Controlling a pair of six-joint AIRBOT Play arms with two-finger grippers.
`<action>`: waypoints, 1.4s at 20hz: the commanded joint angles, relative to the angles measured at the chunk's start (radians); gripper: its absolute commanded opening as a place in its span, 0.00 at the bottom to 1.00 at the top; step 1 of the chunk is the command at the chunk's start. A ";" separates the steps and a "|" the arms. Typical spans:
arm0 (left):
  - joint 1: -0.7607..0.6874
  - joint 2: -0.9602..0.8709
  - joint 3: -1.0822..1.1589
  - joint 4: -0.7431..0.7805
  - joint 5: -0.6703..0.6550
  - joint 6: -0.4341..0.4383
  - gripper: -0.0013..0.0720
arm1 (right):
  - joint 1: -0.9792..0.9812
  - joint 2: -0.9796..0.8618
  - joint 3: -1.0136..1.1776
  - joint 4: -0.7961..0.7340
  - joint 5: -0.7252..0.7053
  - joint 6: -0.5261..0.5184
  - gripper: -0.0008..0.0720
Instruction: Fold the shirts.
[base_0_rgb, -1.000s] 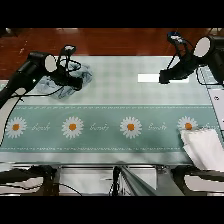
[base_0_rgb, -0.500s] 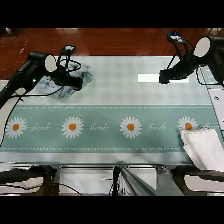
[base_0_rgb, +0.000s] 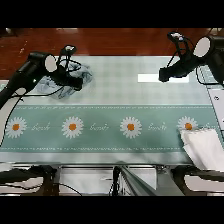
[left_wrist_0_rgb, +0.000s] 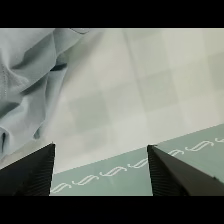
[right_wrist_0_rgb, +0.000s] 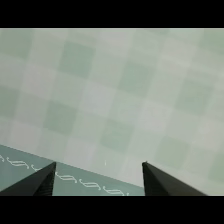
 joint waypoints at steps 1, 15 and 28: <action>0.005 0.000 0.013 0.048 0.067 0.021 1.00 | 0.000 0.000 0.000 0.000 0.008 0.000 0.86; 0.147 -0.149 0.099 0.025 0.308 0.048 1.00 | 0.000 0.000 0.000 -0.003 0.014 0.000 0.85; 0.145 -0.200 0.251 -0.049 0.157 0.177 0.06 | 0.000 0.000 0.000 -0.011 0.027 0.000 0.85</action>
